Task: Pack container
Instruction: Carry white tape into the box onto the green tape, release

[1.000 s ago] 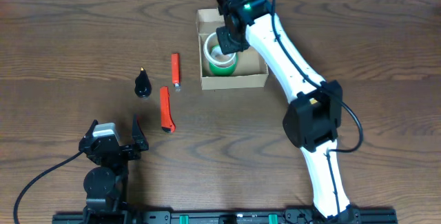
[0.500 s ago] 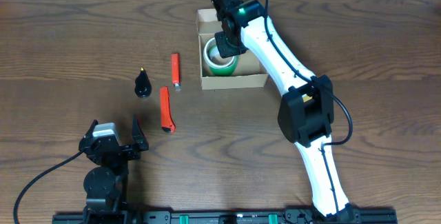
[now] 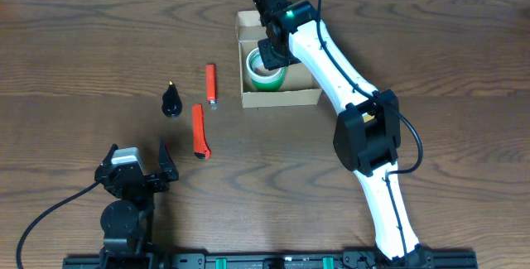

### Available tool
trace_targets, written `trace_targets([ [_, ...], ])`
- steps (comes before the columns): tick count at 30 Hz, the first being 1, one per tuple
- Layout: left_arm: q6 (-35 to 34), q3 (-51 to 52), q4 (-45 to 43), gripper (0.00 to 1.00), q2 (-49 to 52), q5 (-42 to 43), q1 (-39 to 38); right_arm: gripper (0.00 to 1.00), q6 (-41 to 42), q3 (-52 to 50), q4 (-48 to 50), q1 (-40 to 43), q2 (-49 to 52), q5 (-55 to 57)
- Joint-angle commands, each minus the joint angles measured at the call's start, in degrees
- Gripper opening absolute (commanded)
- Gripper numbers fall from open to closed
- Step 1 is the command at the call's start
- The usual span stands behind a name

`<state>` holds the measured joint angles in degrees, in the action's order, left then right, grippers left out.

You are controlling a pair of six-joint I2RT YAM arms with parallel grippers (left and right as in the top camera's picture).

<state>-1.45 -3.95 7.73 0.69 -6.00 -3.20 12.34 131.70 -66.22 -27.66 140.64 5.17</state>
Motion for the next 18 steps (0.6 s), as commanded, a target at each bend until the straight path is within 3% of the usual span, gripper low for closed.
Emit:
trace_targets([
  [1, 0.0, 1.0, 2.1, 0.95, -0.4, -0.6, -0.1, 0.40, -0.9, 0.7, -0.5, -0.2, -0.5, 0.8],
  [10, 0.0, 1.0, 2.1, 0.95, -0.4, -0.6, -0.1, 0.48, -3.5, 6.1, -3.7, -0.5, -13.7, 1.8],
  [18, 0.0, 1.0, 2.1, 0.95, -0.4, -0.6, -0.1, 0.55, -3.7, 7.3, -6.8, 1.8, -27.1, 13.0],
])
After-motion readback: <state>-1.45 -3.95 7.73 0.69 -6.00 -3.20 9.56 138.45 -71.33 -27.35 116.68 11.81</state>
